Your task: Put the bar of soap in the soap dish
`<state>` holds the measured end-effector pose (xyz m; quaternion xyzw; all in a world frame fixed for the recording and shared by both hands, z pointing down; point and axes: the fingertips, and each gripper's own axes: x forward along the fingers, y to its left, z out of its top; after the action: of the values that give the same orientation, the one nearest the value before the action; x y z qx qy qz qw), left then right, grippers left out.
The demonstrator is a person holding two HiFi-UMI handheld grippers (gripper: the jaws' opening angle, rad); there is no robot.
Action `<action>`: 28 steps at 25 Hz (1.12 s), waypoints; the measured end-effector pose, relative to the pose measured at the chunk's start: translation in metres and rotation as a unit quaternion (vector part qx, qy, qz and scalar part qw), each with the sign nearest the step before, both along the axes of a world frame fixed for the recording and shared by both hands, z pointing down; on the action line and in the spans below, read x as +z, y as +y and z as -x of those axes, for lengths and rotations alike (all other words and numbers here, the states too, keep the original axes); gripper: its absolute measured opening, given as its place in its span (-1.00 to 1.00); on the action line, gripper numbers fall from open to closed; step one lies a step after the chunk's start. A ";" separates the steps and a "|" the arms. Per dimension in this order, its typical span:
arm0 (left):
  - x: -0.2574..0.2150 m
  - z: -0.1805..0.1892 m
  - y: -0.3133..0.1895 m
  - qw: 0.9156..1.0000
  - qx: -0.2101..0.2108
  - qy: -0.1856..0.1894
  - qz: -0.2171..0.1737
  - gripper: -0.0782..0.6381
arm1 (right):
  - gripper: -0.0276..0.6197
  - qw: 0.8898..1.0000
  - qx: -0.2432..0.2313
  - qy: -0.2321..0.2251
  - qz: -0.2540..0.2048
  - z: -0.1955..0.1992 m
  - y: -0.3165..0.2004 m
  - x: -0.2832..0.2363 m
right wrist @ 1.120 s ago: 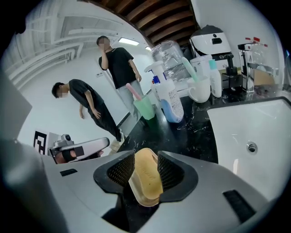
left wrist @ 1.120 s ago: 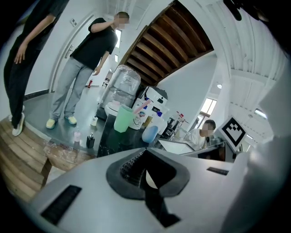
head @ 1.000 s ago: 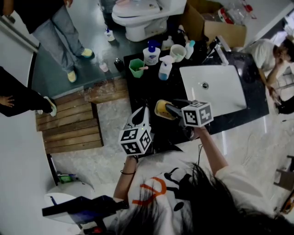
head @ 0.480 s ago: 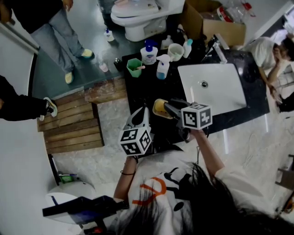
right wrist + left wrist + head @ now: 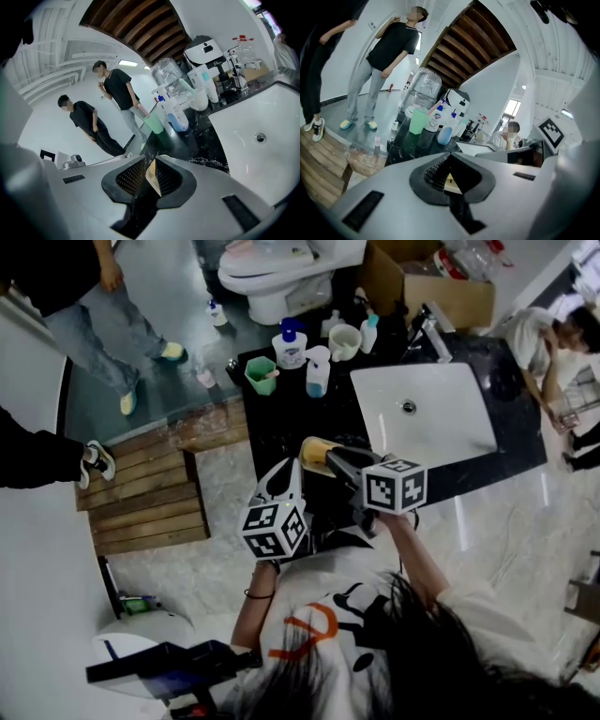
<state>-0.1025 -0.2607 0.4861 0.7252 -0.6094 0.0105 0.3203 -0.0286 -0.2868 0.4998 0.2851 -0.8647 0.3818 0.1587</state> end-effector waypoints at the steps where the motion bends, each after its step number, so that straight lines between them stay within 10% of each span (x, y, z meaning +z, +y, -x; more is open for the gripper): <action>1: -0.001 -0.003 0.001 1.000 0.000 0.000 -0.001 -0.78 | -0.70 1.000 0.003 -0.004 -0.001 -0.002 0.001 -0.002; 28: 0.009 -0.082 0.081 1.000 -0.018 -0.012 0.016 -0.78 | -0.76 0.999 -0.009 -0.043 0.006 -0.065 0.077 -0.002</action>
<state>-0.0210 -0.1801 0.4953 0.7090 -0.6257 0.0232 0.3245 0.0364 -0.2100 0.4979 0.2600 -0.8710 0.3973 0.1260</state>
